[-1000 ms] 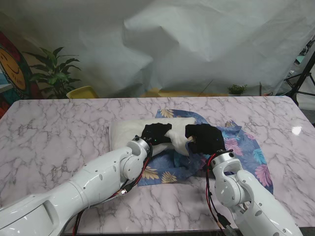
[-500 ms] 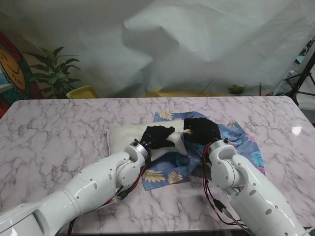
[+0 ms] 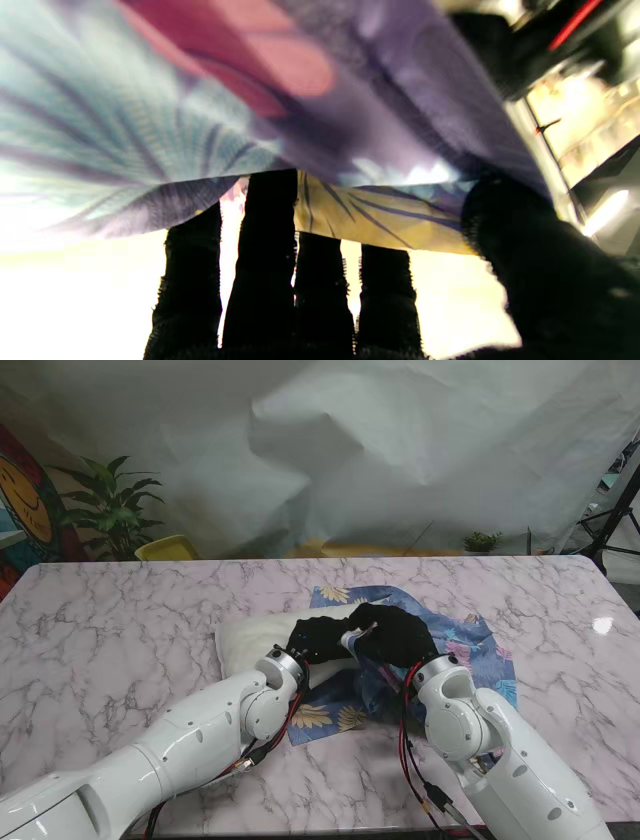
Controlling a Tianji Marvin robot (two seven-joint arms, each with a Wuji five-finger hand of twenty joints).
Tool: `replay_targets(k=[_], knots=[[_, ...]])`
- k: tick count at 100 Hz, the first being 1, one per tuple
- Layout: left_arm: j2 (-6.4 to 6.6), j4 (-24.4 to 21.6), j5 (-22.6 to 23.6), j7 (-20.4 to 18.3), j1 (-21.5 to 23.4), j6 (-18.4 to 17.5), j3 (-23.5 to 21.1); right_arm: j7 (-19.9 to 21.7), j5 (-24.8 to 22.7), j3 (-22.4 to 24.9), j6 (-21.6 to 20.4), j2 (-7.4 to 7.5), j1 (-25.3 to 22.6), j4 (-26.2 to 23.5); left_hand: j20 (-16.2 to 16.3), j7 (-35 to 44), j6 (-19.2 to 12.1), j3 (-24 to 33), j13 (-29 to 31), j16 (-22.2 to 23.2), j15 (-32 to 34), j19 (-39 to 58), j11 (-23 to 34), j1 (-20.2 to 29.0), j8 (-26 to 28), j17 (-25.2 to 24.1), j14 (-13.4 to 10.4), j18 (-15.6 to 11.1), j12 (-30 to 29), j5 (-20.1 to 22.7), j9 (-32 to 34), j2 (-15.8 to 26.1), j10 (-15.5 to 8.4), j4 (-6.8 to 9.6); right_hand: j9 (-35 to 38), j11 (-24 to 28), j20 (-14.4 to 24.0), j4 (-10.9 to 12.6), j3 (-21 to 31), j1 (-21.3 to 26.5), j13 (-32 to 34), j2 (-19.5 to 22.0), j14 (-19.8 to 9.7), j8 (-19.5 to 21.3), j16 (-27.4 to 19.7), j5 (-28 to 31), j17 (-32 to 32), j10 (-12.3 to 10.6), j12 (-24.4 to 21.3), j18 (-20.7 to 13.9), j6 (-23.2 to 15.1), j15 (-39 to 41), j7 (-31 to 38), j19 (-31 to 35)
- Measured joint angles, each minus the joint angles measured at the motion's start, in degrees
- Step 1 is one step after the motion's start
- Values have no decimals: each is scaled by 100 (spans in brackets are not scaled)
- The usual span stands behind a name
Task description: Put a pillowcase on a pillow
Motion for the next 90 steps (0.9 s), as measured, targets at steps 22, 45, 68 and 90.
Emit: replay_targets(k=[22,45,68,90], knots=[[-34,48,-22,48,10,-75,-3,2278,-1151,414,-163,494,-337,-937,0,0,-5,1,9,0,16,44,30,-7,17,7,-2,-1,-5,5,1,-3,-3,0,-2409,-639,-146,96,-219,48,-2687,-404,65,-1204,-873,-1331,-1669,362,-348,-415,826,-697,-1989,-985],[-61,183,-40,64,-24,-277,73,1997,-1252,484,-204,543,-355,-826,0,0,-21,134,44,-1,45,68,47,-73,44,34,-2,-1,-5,54,37,-3,-5,0,-2772,-2837,-953,86,-1065,1,-4298,-375,322,-1979,-1278,-1750,-2713,679,-1304,-328,1197,-1021,-4990,-1295],[-66,267,-27,92,-29,-399,87,88,-1970,424,474,412,-439,-683,0,0,-27,134,46,-1,45,69,48,-78,50,38,-7,-2,-5,59,40,-3,-11,0,-2771,-1879,-977,63,-593,-4,-3989,-291,352,-712,-1276,-1733,-2459,605,-907,-328,1018,-996,-4362,-1143],[-58,352,99,242,-30,-509,133,219,-2240,390,844,307,-172,-335,0,0,-35,134,47,-1,46,69,48,-81,50,40,-12,-7,-5,58,41,-3,-20,0,-2610,-194,-599,-8,565,206,-3037,-625,304,-1376,-1044,-1757,-1830,299,-299,-326,375,-591,-1971,-830]])
